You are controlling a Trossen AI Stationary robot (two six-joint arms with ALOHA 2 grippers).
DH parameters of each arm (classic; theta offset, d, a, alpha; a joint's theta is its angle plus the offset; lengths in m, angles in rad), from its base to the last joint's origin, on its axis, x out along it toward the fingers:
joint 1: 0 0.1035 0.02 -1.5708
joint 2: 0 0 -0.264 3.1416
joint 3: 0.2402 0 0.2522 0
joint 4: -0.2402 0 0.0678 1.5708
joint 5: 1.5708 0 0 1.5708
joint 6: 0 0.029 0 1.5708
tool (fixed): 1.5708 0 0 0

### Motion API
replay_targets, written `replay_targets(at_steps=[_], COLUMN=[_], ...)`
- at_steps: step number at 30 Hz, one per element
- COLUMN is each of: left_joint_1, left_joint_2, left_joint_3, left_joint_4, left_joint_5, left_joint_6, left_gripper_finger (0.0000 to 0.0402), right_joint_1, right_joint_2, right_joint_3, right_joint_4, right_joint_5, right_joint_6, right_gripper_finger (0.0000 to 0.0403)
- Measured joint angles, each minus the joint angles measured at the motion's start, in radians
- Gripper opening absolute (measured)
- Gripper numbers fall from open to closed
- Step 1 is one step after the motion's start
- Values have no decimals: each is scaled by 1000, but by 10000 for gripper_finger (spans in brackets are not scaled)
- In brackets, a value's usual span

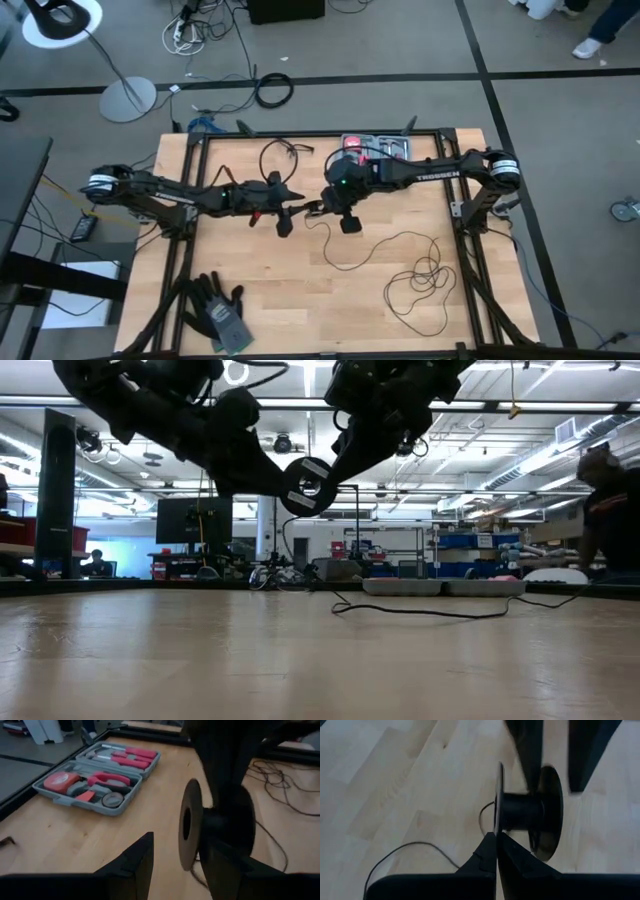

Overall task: Coil cords
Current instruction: Coil the black wire onto the spool

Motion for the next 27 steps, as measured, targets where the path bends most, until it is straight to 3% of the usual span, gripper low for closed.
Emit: replay_targets(at_steps=[8, 15, 22, 27], left_joint_1=[1, 3, 3, 2], left_joint_2=[83, 84, 83, 64], left_joint_3=[-1, -1, -1, 6], left_joint_4=[105, 118, 127, 172], left_joint_5=[49, 78, 72, -7], left_joint_6=[-20, -20, -50, -80], left_gripper_finger=[136, 14, 3, 2], right_joint_1=[0, 1, 1, -2], right_joint_2=[0, -1, -2, -12], right_joint_3=[-1, -1, -1, 0], right_joint_4=[-19, -19, -22, -105], right_joint_5=[0, -5, 4, 98], right_joint_6=[1, 6, 97, 162], right_gripper_finger=[0, 0, 15, 48])
